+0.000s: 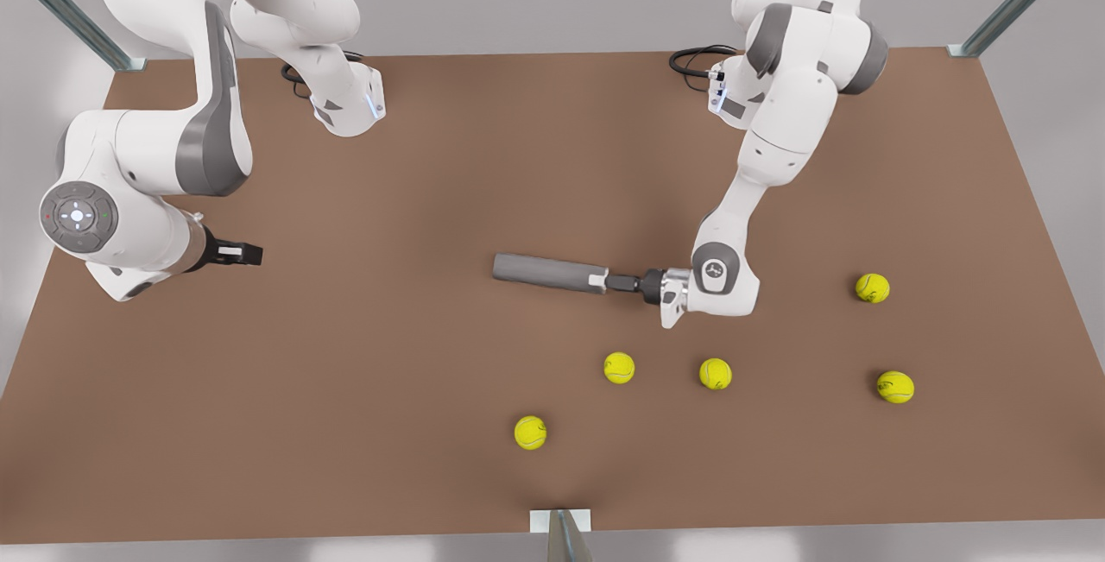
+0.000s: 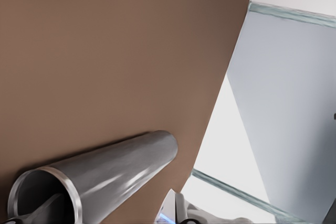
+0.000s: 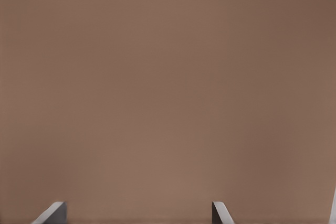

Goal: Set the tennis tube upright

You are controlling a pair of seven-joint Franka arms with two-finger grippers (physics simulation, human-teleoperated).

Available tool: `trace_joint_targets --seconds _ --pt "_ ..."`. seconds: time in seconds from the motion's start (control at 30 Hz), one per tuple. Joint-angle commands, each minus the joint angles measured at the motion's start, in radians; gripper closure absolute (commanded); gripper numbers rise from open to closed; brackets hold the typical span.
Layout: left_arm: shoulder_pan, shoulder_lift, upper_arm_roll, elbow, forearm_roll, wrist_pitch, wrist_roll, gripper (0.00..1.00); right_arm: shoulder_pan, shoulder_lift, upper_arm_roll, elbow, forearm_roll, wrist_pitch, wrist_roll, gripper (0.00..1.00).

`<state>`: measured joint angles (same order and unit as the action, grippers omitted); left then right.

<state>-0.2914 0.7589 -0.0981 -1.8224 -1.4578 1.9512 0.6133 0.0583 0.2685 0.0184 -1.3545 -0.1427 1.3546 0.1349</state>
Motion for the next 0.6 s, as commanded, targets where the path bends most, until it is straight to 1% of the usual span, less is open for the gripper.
trace_joint_targets --seconds 0.0,0.07,0.13,0.17,0.23,0.3,0.33,0.4,0.43,0.47,0.5,0.57 --pt "-0.003 0.002 0.000 0.000 -0.009 0.000 0.000 0.00 0.000 0.000 0.000 0.000 0.000 0.001 0.000 0.00" --pt "-0.008 0.011 0.000 0.000 -0.016 0.000 0.023 0.00 0.003 0.000 0.002 0.003 0.000 0.000 0.000 0.00" --pt "-0.020 0.016 0.000 0.000 -0.024 0.000 0.028 0.00 -0.020 0.001 0.003 0.006 0.081 0.017 0.015 0.00" --pt "-0.026 0.016 0.000 0.000 -0.029 0.000 0.028 0.00 -0.075 0.000 0.005 0.006 0.152 0.074 0.015 0.00" --pt "-0.029 0.016 0.000 0.000 -0.029 0.000 0.028 0.00 -0.067 0.001 0.009 0.003 0.126 0.077 -0.003 0.00" --pt "-0.029 0.016 0.000 0.000 -0.029 0.000 0.029 0.01 -0.097 -0.002 0.008 0.003 0.143 0.077 0.014 0.00" --pt "-0.031 0.016 0.000 0.000 -0.029 0.000 0.029 0.07 -0.104 0.000 0.002 0.005 0.161 0.077 0.015 0.00" --pt "-0.031 0.017 0.000 0.002 -0.029 0.000 0.028 0.24 -0.124 0.000 0.008 0.003 0.166 0.075 0.014 0.00" --pt "-0.031 0.017 0.000 0.003 -0.029 0.000 0.028 0.41 -0.124 0.000 0.008 0.003 0.161 0.077 0.014 0.00" --pt "-0.029 0.019 0.001 0.011 -0.029 -0.002 0.028 0.47 -0.126 0.001 0.008 0.003 0.163 0.077 0.014 0.00" --pt "-0.029 0.019 0.000 0.012 -0.027 -0.003 0.028 0.47 -0.126 0.000 0.008 0.003 0.167 0.077 0.015 0.00" --pt "-0.029 0.020 0.001 0.015 -0.027 -0.008 0.026 0.51 -0.112 0.000 0.009 0.003 0.163 0.075 0.014 0.00"
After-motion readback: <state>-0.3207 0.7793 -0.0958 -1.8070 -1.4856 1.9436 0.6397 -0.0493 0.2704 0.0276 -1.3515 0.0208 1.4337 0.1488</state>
